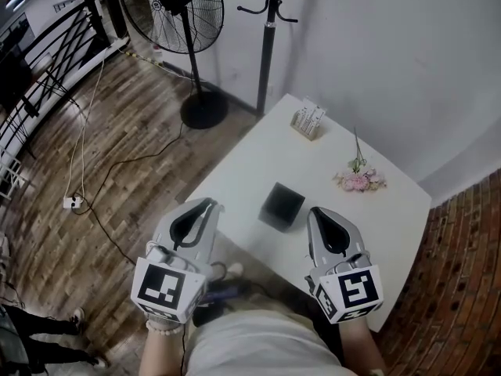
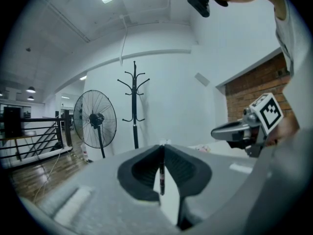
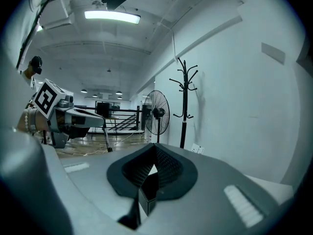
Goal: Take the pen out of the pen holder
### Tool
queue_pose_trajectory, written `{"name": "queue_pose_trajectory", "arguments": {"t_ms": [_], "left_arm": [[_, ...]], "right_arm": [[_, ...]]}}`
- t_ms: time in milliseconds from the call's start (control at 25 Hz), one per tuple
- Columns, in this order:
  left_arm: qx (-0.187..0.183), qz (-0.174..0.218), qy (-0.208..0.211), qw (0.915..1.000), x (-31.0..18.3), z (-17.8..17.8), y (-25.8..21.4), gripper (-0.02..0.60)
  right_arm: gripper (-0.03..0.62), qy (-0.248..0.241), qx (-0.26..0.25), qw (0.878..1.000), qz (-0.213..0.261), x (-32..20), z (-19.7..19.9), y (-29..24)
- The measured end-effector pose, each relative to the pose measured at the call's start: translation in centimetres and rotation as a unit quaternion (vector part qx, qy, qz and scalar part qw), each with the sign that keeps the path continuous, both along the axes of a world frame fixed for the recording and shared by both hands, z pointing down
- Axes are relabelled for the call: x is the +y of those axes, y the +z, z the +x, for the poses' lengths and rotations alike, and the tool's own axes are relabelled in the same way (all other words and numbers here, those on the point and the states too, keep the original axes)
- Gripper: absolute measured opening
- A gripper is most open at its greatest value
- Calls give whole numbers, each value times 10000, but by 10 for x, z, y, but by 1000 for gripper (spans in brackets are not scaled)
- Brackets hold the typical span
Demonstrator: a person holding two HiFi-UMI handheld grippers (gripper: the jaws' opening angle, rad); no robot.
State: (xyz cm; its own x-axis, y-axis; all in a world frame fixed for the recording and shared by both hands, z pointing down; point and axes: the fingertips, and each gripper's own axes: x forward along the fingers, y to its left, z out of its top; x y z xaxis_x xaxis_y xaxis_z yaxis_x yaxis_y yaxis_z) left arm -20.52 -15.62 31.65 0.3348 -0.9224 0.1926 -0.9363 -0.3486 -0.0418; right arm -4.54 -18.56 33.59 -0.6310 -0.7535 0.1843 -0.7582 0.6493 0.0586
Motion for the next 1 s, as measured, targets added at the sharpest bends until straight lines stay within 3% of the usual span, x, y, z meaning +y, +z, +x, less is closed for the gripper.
{"name": "queue_pose_trajectory", "arguments": {"t_ms": [1000], "left_arm": [[-29,0,10,10000,2,-1,0,26]], "right_arm": [[5,-45,22,10000,30,2,-4,-1]]}}
